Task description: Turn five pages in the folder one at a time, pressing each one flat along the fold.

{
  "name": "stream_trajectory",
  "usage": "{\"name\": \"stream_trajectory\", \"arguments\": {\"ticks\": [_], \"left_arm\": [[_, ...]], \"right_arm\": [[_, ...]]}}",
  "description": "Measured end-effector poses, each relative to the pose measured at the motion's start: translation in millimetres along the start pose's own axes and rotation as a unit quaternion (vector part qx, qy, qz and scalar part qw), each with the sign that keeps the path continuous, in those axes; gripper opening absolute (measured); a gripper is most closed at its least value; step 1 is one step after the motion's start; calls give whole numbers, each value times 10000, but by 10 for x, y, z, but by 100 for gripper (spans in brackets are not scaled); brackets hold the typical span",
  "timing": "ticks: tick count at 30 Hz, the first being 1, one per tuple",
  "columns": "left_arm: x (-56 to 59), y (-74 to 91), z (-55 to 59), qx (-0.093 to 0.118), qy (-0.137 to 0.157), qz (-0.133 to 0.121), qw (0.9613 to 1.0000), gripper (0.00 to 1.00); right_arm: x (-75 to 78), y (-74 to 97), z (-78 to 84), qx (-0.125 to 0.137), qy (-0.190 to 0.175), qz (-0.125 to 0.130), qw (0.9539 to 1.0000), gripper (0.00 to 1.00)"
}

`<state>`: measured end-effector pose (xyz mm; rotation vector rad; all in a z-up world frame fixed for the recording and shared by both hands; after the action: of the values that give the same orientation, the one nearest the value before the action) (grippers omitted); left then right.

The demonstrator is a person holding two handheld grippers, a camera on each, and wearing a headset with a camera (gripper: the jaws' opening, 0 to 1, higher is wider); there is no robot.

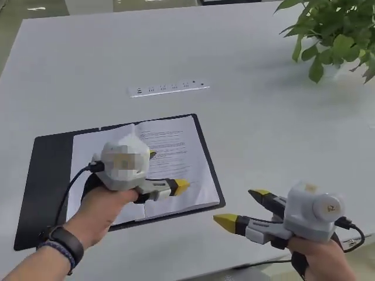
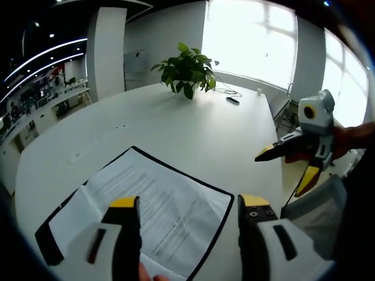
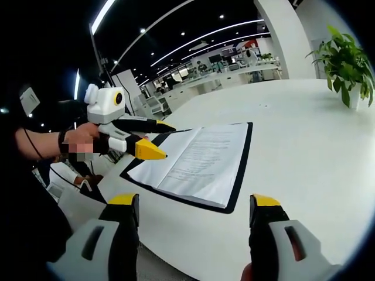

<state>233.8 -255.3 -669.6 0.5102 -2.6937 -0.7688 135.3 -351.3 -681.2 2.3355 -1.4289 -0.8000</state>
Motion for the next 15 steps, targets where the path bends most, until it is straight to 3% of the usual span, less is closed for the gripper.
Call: {"name": "stream_trajectory", "arguments": {"ticks": [8,12,15], "left_arm": [[109,-352,74,-299,-70,240,9992,69],[127,-471,94,-340,22,261,9991,68],[114,-597,185,-506,17,210,9985,67]], "right_arm": [[22,21,-17,-9,17,-38,10000,77],[11,25,-9,-42,41,-85,9999,77],[4,25,0,-55,24,-117,9999,77]]}}
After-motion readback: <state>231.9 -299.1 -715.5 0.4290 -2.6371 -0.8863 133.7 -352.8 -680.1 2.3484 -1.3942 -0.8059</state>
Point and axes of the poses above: the centre of the closed fingertips' face, and the gripper's own axes: y roughly backward along the fingers, x roughly to its right, z roughly out of its underside, the point moved 1 cm from there along y, roughly backward along the fingers, and after that the axes turned 8 degrees about z, right-handed, at the moved point
